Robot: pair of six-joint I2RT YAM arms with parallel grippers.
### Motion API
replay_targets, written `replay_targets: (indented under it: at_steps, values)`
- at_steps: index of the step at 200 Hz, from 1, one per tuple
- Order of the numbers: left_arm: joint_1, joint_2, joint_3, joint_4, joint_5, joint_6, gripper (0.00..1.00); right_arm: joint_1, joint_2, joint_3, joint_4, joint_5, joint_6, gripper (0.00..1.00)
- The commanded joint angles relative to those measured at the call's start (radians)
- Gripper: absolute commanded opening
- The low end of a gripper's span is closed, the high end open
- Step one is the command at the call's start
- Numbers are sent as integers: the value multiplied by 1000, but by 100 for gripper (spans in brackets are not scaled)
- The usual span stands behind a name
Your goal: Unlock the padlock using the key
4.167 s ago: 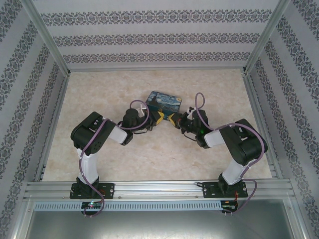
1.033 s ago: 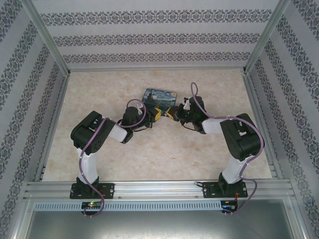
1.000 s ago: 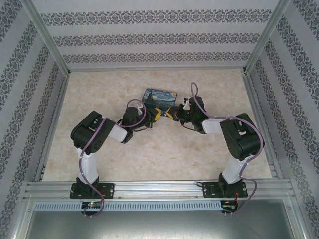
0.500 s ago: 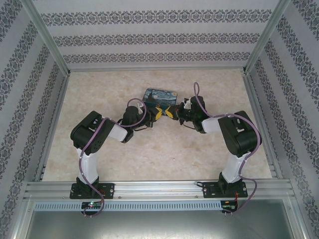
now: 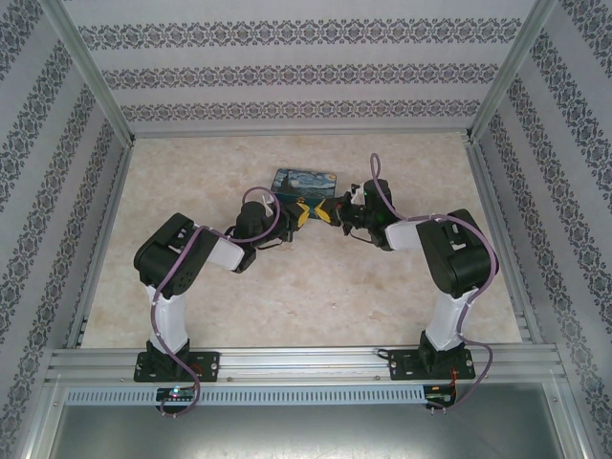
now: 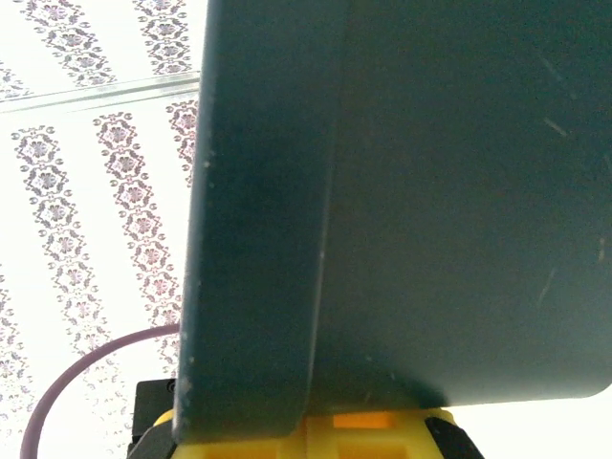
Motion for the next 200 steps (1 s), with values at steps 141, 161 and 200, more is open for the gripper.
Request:
replay_targets:
  at_steps: [141,161,200]
  values:
    - [-31,42,3,-37,44,77,0,-19,-238,-67,-463,57,-456,73]
    - [-29,47,8,-36,49,77,0,-17,-277,-76,-542,88,-528,73]
    - [-27,44,14,-44,62,76,0,30,-332,1,-752,212,-768,67]
